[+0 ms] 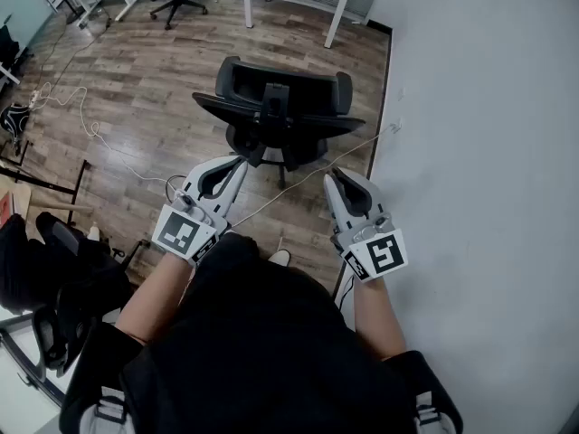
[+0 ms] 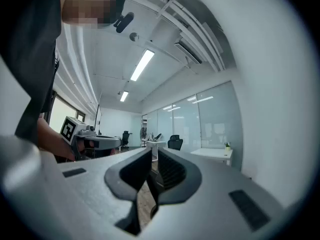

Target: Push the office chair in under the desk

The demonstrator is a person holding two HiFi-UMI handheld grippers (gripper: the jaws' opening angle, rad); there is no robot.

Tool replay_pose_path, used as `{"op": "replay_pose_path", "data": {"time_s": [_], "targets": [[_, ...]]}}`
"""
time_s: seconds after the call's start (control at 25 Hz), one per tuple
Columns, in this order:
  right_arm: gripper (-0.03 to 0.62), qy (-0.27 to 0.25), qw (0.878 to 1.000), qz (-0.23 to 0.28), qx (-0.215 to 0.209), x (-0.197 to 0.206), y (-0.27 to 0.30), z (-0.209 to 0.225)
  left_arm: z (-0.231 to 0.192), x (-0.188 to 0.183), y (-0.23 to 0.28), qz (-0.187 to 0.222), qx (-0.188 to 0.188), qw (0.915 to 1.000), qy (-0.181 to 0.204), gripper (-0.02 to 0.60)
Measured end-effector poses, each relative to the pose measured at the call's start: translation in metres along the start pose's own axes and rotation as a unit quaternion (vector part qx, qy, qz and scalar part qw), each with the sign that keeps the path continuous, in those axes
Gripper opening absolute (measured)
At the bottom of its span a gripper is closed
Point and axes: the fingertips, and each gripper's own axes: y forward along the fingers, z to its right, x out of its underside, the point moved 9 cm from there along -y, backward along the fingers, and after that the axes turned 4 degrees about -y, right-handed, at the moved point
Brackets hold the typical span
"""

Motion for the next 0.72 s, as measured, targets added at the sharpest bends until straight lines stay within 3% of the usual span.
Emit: {"op": "replay_pose_path", "data": {"time_s": [0.2,0.44,0.72], "targets": [[0.040,-0.004,1.000,-0.010,-0.011,0.005,-0.009,-0.005,0.008,0.004,-0.008,-0.003,-0.004,1.0000,0.001,-0.006],[0.041,0.003,0.996,-0.050,-0.071,0.018,-0.006,-0.008,0.011,0.009,-0.010,-0.028,-0.005,0.9995,0.012,-0.006],[0.045,0.015,0.995,-0.070,-0.068,0.031,0.000,0.002,-0.007,0.014,-0.006,-0.047,-0.030,0.9983,0.018,-0.005]]}}
